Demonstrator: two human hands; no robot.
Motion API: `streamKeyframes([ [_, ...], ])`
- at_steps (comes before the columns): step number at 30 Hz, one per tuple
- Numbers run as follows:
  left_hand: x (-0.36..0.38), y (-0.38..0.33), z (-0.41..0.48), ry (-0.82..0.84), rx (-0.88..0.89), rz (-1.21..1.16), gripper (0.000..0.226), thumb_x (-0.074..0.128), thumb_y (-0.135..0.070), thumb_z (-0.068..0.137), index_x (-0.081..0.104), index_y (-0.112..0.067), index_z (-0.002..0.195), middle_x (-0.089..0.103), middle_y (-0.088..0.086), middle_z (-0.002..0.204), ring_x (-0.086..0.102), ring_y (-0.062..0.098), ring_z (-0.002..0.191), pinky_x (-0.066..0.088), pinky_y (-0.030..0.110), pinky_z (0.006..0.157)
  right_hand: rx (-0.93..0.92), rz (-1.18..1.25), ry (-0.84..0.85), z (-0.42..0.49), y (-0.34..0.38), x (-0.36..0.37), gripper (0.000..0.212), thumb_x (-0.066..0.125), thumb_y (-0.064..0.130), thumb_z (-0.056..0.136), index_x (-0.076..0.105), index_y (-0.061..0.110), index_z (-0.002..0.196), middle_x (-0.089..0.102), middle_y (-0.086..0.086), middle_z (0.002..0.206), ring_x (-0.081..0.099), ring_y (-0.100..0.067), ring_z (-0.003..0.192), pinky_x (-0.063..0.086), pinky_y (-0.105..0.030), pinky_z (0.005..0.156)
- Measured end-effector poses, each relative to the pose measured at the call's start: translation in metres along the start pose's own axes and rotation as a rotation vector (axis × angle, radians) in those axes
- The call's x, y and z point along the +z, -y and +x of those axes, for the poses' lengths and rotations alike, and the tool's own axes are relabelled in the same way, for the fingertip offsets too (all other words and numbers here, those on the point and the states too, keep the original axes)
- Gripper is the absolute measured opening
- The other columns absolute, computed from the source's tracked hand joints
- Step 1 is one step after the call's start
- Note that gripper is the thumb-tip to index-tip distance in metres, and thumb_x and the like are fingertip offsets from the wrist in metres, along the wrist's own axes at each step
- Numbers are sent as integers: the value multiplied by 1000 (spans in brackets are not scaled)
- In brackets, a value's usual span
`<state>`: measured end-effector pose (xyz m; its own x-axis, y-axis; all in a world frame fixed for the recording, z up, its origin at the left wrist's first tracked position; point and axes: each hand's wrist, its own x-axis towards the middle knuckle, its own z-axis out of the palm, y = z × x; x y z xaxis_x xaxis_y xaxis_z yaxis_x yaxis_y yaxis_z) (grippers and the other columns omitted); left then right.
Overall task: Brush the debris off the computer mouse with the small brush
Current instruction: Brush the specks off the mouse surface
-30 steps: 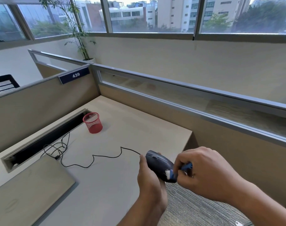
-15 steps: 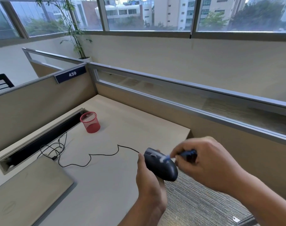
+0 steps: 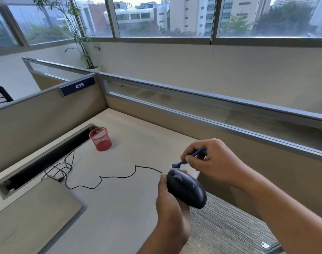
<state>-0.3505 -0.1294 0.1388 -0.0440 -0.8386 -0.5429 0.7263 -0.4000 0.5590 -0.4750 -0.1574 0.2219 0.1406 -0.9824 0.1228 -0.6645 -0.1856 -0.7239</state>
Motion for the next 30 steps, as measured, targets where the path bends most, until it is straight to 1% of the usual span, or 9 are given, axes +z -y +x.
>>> streamKeyframes([
  [6, -6, -14, 8, 4, 61, -98, 61, 32, -51, 101, 63, -4, 123, 72, 18, 106, 65, 30, 102, 48, 42, 95, 86, -11, 39, -28, -25, -5, 17, 57, 37, 67, 74, 33, 69, 72, 1, 63, 53, -13, 47, 45, -23, 50],
  [9, -9, -17, 9, -7, 85, -91, 57, 32, -51, 101, 63, -8, 123, 74, 14, 100, 66, 26, 98, 50, 39, 81, 106, -6, 158, -44, -31, -14, 16, 66, 22, 74, 75, 34, 67, 70, 9, 60, 47, -2, 44, 41, -19, 46],
  [11, -8, -16, 8, 2, 89, -69, 58, 33, -51, 100, 62, -7, 125, 73, 14, 100, 67, 25, 94, 50, 37, 78, 67, 79, 70, -45, -28, -16, 23, 69, 13, 80, 77, 33, 71, 66, 10, 55, 42, -2, 41, 36, -16, 43],
  [14, -4, -7, 6, 30, 57, -13, 60, 32, -54, 100, 58, -9, 131, 71, 16, 113, 65, 27, 106, 46, 41, 98, -18, 149, -75, -38, -8, -6, 20, 70, 12, 82, 77, 30, 78, 65, 15, 55, 43, -1, 40, 35, -13, 43],
  [16, -1, -2, 5, 56, 17, 11, 59, 32, -56, 99, 59, -13, 131, 70, 19, 121, 62, 31, 118, 38, 49, 111, -65, 87, -56, -32, 5, 8, 16, 67, 16, 82, 76, 29, 82, 67, 22, 60, 51, -3, 43, 39, -12, 45],
  [20, -3, -3, 6, 47, -6, 41, 65, 29, -53, 101, 57, -2, 130, 65, 29, 123, 63, 36, 116, 39, 54, 110, -21, -147, 15, -38, 4, 17, 14, 59, 31, 72, 72, 32, 77, 72, 11, 66, 63, -10, 60, 55, -32, 61],
  [23, -9, -5, 8, -11, 20, 24, 61, 31, -52, 101, 57, -3, 129, 64, 26, 124, 61, 37, 116, 40, 53, 110, 19, -243, 32, -51, -7, 9, 21, 53, 41, 64, 70, 38, 76, 71, 14, 63, 63, -6, 60, 56, -30, 61],
  [27, -9, -1, 6, 28, -8, 57, 65, 30, -53, 101, 51, -1, 135, 64, 25, 125, 61, 33, 114, 35, 54, 113, -13, -81, -38, -42, -1, 10, 23, 52, 43, 70, 71, 38, 81, 71, 6, 64, 59, -11, 52, 53, -29, 54],
  [30, -7, 1, 7, 44, -15, 57, 61, 30, -52, 102, 55, -4, 130, 63, 25, 131, 57, 32, 124, 31, 52, 116, -24, -68, -27, -30, 3, 17, 13, 59, 32, 79, 72, 32, 81, 70, 3, 63, 56, -15, 50, 51, -34, 55],
])
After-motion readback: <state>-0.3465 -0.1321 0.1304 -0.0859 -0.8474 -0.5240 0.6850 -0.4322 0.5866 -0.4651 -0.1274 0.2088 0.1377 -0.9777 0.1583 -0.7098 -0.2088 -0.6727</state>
